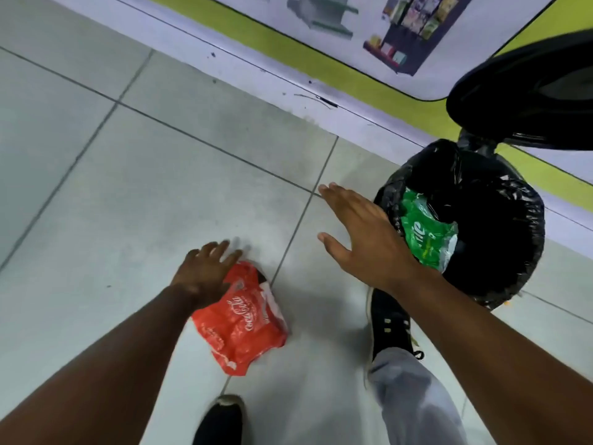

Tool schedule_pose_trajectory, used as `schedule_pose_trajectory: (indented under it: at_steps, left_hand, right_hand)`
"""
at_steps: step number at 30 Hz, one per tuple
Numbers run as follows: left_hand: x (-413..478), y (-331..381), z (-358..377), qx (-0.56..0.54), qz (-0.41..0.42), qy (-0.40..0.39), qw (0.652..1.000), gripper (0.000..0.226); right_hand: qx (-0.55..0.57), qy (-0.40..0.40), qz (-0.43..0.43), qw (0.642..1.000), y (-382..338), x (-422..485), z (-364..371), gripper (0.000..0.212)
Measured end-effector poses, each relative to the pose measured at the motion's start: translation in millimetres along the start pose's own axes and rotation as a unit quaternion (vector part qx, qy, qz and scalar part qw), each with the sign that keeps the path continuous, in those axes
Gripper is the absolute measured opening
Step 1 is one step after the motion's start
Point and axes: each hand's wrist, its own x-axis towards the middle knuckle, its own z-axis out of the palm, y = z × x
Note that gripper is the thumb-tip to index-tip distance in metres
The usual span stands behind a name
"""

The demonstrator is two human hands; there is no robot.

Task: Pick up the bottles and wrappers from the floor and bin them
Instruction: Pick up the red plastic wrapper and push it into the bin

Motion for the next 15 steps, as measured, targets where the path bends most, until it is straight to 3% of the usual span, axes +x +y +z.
schedule_pose_trajectory:
  at_steps: [6,15]
  left_hand:
    - [36,0,49,-0.147,-0.128,-0.057,0.979,0.087]
    - [25,19,44,-0.263,-0.121,0.002,0.957,0.035]
  right_hand:
    - [-0.012,-0.06,-0.031,0.998,20,12,35,0.073]
    - [-0.007,-0.067,-0.049,0.997,18,30,42,0.074]
